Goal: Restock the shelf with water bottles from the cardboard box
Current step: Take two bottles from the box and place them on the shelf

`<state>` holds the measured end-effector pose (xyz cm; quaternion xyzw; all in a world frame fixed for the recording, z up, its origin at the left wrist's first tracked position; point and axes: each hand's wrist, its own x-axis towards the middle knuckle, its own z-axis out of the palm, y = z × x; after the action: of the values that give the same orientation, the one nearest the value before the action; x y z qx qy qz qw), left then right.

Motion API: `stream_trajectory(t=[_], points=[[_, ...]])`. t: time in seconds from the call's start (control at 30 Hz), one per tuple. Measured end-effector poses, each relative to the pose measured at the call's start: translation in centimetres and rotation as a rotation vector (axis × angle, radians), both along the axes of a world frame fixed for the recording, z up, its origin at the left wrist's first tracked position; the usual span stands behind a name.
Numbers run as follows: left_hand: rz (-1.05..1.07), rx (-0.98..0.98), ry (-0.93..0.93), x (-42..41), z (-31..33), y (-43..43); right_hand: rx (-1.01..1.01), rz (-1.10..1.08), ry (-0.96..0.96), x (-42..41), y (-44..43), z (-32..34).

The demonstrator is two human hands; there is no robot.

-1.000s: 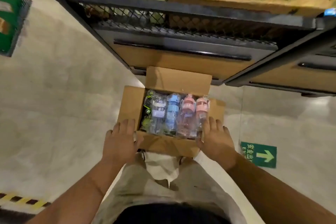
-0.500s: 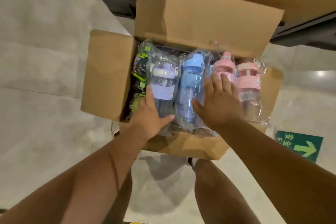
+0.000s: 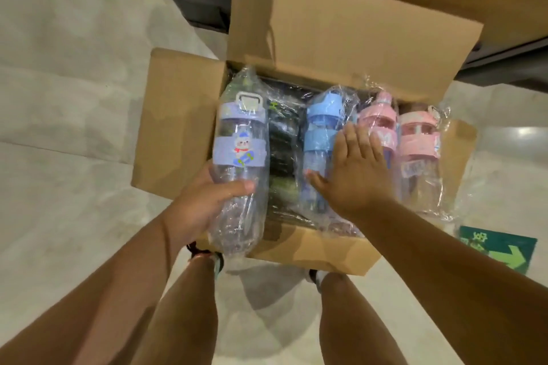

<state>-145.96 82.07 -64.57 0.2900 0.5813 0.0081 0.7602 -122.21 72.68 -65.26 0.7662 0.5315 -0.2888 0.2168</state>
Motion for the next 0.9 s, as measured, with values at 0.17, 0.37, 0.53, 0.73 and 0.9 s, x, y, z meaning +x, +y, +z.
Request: stream_trajectory(t=[0.17,0.37,0.53,0.73,0.9], points=[[0.173,-0.020,-0.046,-5.4,2.9,0.3,0.126,-0.354,0.116,-4.1,2.9,-1.1],[0.184,-0.012,-0.070,-8.2,2.8,-0.1,0.300,-1.010,0.441,-6.1,2.7,-2.2],[0.125,0.018,-0.075,-7.1,2.6,-0.6,0.170,-1.285,0.510,-7.3,3.0,-3.6],[0.133,0.047,-0.113,-5.8,4.9,-0.6,0.056,-1.243,0.434,-7.5,3.8,-5.3],[0.179,0.068,-0.098,-5.9,14.0,0.6,0.262,-1.022,0.536,-6.6,3.3,4.7]])
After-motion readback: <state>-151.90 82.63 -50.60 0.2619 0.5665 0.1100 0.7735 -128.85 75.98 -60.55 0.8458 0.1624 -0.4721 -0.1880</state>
